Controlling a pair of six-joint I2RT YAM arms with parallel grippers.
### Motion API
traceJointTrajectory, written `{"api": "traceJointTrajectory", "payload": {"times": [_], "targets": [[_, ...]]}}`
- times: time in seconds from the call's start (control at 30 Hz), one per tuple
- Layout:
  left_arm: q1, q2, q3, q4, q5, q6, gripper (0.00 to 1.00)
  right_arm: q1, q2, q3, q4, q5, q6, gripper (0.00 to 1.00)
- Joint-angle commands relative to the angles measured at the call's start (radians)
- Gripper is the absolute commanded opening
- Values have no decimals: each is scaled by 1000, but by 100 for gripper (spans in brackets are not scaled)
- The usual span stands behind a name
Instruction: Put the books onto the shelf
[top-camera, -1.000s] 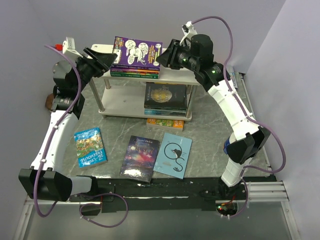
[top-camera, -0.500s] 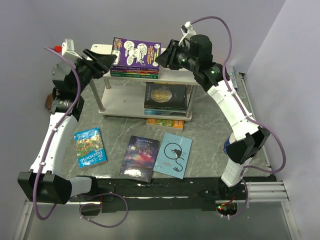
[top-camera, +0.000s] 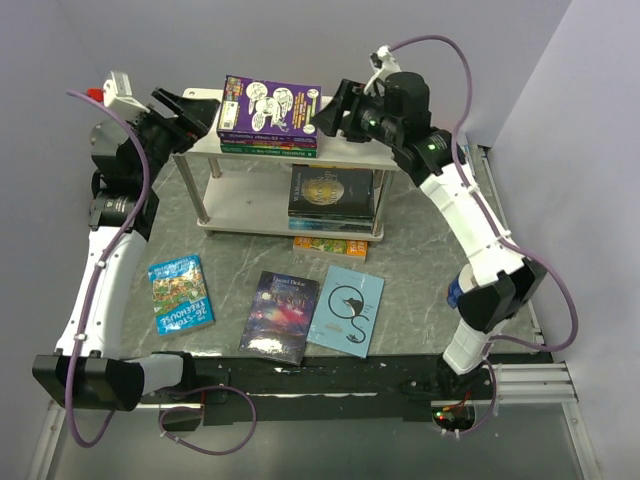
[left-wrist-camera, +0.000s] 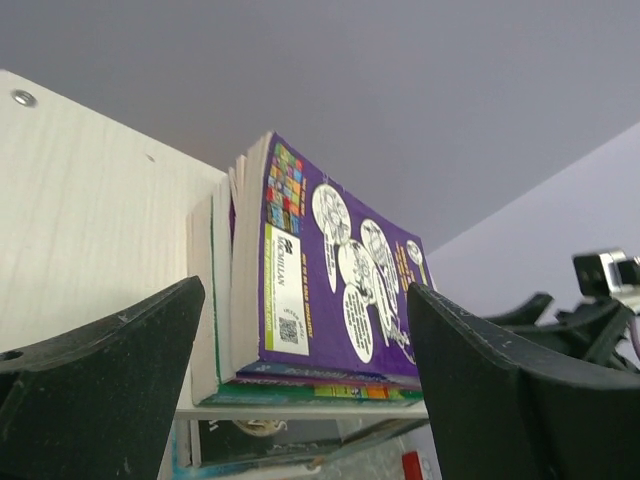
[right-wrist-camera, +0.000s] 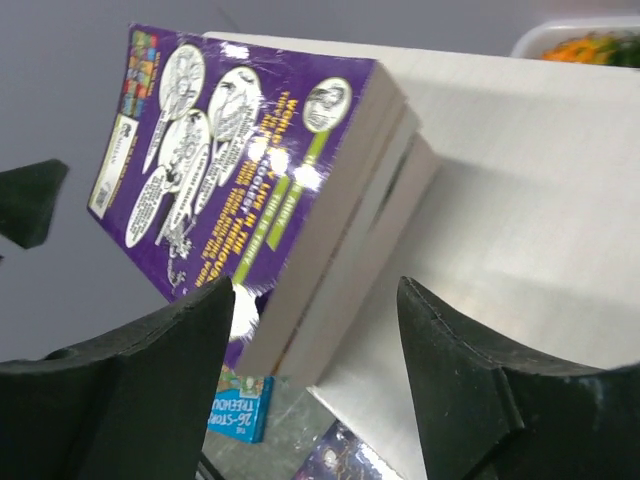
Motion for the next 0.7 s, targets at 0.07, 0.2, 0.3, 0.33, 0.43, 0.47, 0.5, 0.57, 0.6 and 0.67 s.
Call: {"api": "traceJointTrajectory", "payload": {"times": [0.07,0.2,0.3,0.33,0.43,0.47,0.5,0.57,0.6,0.67], "targets": [[6,-101,-7,-29,-124,-1,84,-8,-276,-228,161,103,3,75],[5,-179,-96,-101,-201,8,78,38,-484,-496,287,123,-6,70],[3,-219,-181,-115,-195,9,69,77,-540,-610,303,96,-22,58],[2,-228,-205,-120,-183,-7,65,91,-549,-651,298,93,-30,52],[2,-283,-294,-156,-178,6,50,160,-589,-752,292,97,-76,36],[2,-301,-312,-205,-201,8,48,185,-614,-783,291,137,-97,32],[2,-334,-343,-245,-251,9,43,220,-624,-816,288,163,-117,31],[2,-367,-372,-340,-331,32,43,297,-652,-918,274,215,-142,30],[2,-396,-415,-362,-371,41,46,312,-661,-961,284,243,-139,30],[6,-421,-476,-403,-513,-1,51,340,-683,-1099,333,252,-101,30]]}}
